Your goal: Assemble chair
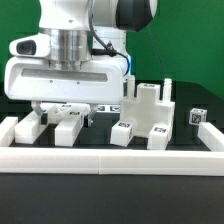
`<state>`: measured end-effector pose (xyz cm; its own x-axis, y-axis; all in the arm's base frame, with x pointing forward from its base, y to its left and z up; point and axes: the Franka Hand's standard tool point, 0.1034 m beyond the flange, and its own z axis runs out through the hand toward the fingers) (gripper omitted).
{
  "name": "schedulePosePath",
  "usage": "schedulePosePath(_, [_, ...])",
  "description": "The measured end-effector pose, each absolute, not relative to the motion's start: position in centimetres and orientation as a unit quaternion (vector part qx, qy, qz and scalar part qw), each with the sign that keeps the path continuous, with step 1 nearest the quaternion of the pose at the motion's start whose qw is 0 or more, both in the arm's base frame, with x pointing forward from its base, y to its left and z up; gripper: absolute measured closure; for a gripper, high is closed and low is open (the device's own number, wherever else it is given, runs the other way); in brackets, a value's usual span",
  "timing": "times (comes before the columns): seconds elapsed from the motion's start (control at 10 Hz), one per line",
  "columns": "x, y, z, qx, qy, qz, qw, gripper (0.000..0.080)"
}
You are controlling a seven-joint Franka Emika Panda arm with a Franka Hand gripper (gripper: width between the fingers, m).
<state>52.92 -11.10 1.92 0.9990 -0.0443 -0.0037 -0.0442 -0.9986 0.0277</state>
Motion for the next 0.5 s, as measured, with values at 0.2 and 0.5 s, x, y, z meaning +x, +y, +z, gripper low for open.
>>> schedulePosePath(0.2, [52.43,-10.62,0.93,1.0,-0.019,-0.011,0.012,0.015])
schedulePosePath(0.5, [52.17,-10.37,0.51,1.0,-0.016,-0.014,0.012,0.015])
